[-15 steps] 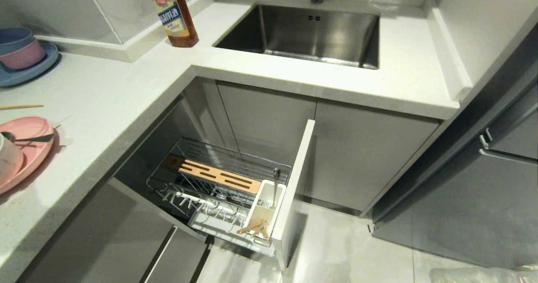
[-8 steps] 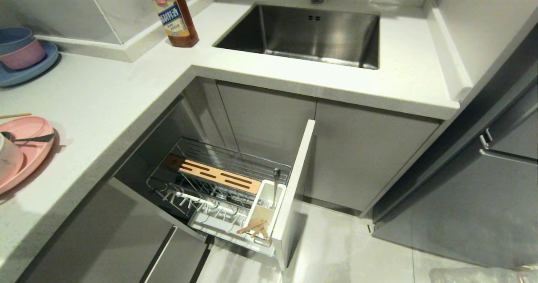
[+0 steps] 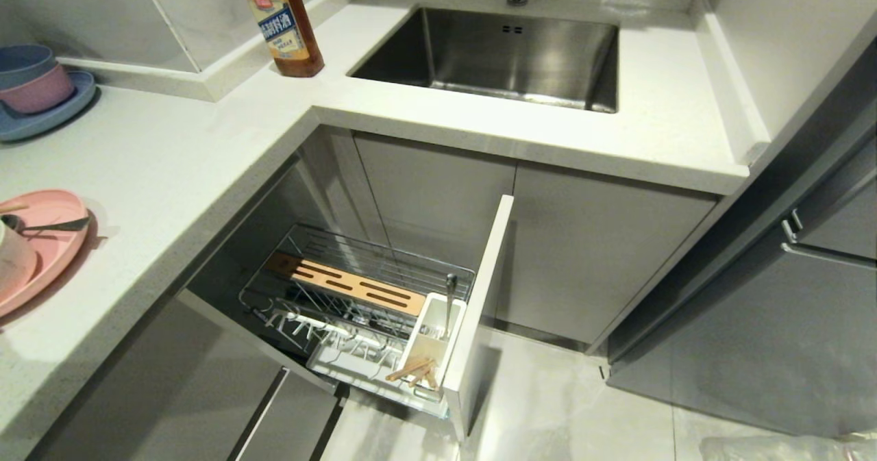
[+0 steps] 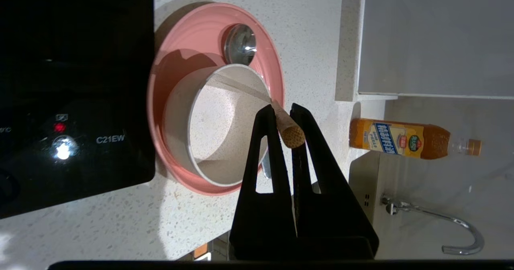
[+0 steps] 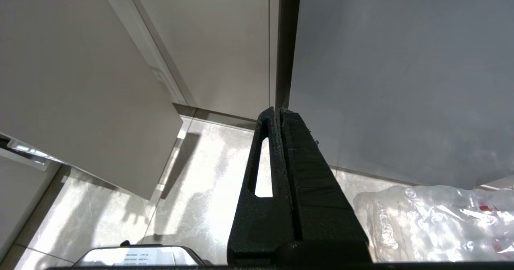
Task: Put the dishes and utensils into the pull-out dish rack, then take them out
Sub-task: Take the chopsticks out of the cupboard
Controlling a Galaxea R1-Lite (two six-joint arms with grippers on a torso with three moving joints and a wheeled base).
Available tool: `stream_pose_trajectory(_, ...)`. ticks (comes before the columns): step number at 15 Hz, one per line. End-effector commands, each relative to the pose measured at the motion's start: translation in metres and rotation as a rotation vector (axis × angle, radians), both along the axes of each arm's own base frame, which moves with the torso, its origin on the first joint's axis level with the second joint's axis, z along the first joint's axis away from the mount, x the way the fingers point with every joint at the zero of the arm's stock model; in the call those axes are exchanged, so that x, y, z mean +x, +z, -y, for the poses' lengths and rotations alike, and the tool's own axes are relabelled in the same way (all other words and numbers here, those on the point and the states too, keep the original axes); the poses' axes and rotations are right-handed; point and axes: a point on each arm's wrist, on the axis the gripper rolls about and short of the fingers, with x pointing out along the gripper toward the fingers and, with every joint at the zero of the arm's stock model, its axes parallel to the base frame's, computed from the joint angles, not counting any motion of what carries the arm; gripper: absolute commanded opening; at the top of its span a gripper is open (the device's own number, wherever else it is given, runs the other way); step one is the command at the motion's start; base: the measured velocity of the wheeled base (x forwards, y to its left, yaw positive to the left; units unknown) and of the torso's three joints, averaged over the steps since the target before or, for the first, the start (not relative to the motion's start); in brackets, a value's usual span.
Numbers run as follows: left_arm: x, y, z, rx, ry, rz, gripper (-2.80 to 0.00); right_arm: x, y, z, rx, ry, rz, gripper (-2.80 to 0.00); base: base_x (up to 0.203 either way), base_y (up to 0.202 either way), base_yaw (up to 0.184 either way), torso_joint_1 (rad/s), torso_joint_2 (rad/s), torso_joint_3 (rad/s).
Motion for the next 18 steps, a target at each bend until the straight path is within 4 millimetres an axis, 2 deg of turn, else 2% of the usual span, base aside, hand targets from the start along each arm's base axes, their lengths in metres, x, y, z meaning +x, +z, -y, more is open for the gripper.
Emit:
stream_pose_trajectory(1,-0.002,-0.004,0.002,-0.021,0.006,0.003,-2.8,0.0,-0.001,0.0,0.0,0.0,-0.001,-2.8,0.0,0.0,0.0,0.0,0.0,0.0)
stream_pose_trajectory(18,-0.016,-0.037,-0.011,-0.157,0.075,-0.009,-2.8,0.0,-0.001,0.0,0.0,0.0,-0.002,-2.8,0.0,0.0,0.0,0.0,0.0,0.0)
